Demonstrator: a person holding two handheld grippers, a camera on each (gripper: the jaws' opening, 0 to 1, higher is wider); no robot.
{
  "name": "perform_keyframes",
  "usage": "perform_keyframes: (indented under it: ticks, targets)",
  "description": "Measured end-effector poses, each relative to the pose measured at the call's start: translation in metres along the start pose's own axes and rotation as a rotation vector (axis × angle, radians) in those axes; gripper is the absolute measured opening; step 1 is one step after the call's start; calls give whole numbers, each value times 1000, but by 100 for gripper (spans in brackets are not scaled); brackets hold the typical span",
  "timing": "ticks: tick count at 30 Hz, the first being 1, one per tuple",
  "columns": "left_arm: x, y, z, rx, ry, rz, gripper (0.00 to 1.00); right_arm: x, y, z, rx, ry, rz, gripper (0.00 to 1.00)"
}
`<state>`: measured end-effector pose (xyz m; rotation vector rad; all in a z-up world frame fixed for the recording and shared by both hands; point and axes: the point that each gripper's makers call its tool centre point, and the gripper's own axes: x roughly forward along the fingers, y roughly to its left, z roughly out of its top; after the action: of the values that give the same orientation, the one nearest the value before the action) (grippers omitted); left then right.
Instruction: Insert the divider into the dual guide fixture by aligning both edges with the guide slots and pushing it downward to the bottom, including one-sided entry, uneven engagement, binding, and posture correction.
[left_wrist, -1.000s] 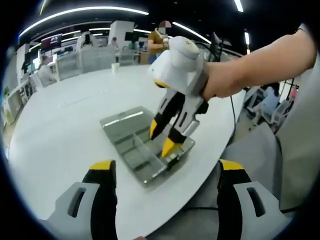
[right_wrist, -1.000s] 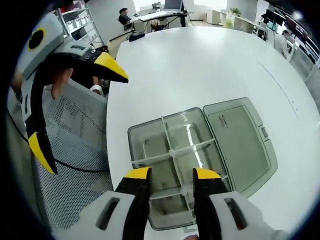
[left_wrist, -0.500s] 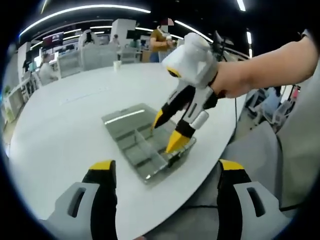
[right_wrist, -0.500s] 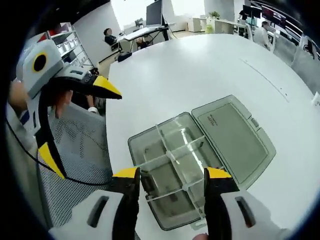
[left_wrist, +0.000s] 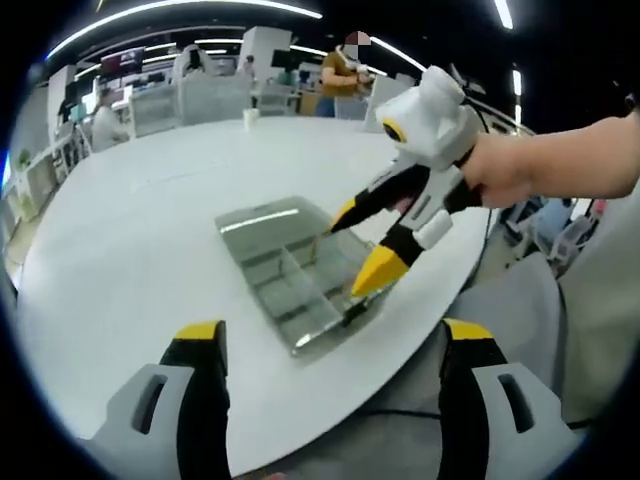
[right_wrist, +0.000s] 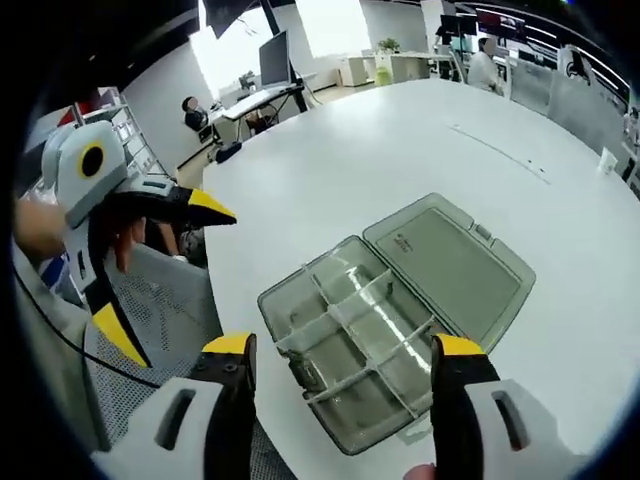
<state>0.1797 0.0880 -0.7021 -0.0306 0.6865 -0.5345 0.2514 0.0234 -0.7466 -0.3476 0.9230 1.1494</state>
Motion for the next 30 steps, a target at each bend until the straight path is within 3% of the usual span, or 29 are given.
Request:
perform_keyframes:
  ticks: [11, 17, 20, 30]
  targets:
    - [-2, 3, 2, -43, -1, 26, 92, -20, -3, -3, 78, -82, -57, 83]
    - [-3, 3, 2, -59, -3, 35, 94, -29, -1, -2, 109, -133, -73, 86]
    - [-4, 4, 3, -77, -8, 44, 95, -35, 0, 4, 134, -196, -85, 88]
    - [-9, 8, 3, -123, -30, 69, 99, -50, -1, 5, 152, -258, -130, 92]
